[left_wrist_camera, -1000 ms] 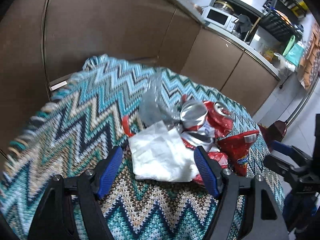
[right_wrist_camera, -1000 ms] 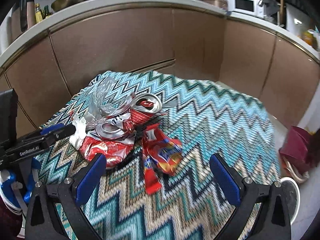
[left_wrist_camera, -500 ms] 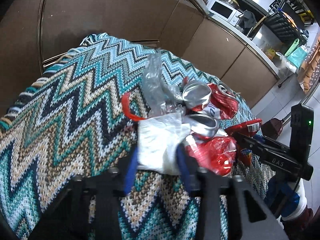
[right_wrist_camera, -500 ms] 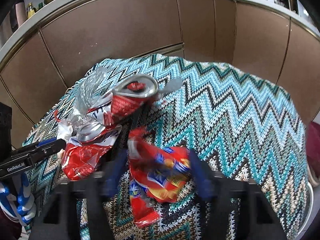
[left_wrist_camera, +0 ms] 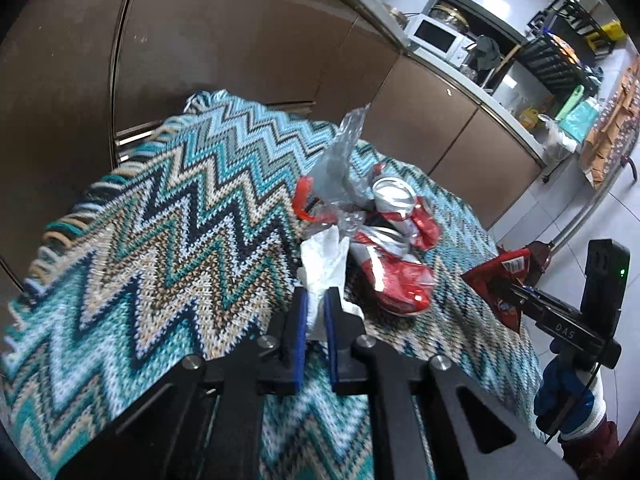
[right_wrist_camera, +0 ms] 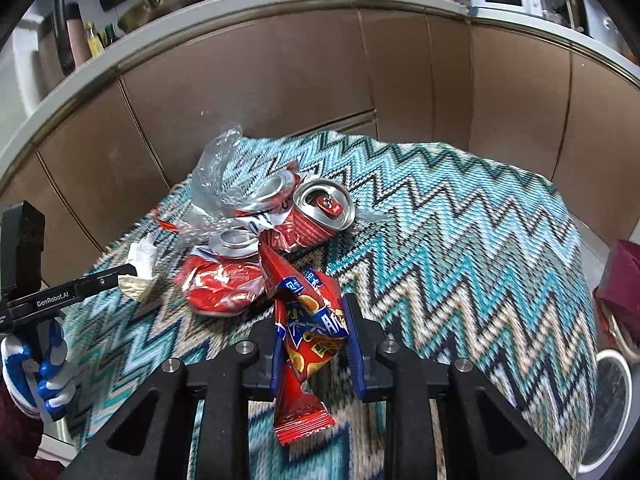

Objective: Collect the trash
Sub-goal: 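Carry the tissue and snack bag over the bin and open both tools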

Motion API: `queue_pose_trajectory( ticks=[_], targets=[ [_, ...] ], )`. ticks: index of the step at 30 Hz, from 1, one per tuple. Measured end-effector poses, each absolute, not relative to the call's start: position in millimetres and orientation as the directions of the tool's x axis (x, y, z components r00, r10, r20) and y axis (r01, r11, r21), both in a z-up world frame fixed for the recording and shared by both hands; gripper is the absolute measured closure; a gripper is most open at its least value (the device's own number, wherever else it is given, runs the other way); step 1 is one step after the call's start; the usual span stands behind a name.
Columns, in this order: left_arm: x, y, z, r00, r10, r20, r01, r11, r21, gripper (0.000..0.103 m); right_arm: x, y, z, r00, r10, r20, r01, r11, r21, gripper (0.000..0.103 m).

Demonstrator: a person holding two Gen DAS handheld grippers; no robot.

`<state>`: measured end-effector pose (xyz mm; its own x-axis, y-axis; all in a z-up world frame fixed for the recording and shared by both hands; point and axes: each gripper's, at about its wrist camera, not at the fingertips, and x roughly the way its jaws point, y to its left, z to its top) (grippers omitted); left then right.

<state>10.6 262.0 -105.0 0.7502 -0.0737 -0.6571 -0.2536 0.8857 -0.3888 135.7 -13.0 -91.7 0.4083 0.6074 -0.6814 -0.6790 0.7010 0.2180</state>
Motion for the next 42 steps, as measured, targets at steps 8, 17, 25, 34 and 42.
queue_pose_trajectory(
  ticks=[8,17,25,34,42],
  targets=[
    [33.7,186.0,-54.8,0.76,-0.21,-0.614,-0.03,0.934,-0.357,0.095,114.5,-107.4,-65.4,0.519,0.602,-0.606,-0.575,0.771,0.273,0.079],
    [150.4,-19.2,-27.5,0.642,-0.481,-0.597,0.366,0.877,-0.312,0.095,127.4,-288.9,-66.9,0.705,0.387,-0.594,-0.269,0.921,0.28,0.079],
    [249.4,-199.1,-61.9,0.502,-0.542,-0.674,0.534,0.807,-0.251,0.095,185.3,-400.9,-124.7,0.716,0.211,-0.666,-0.004,0.954,0.298,0.076],
    [327.0,-281.0,-139.6,0.376,-0.52,-0.767,0.505,0.809,-0.3,0.089,239.2,-438.1,-187.6,0.658,0.117,-0.744,0.121,0.959,0.258,0.057],
    [350.4,-288.2,-171.4,0.335,-0.535,-0.776,0.466,0.809,-0.357,0.062,242.0,-443.3,-202.6,0.631,0.055,-0.774,0.15,0.97,0.191,0.047]
  ],
)
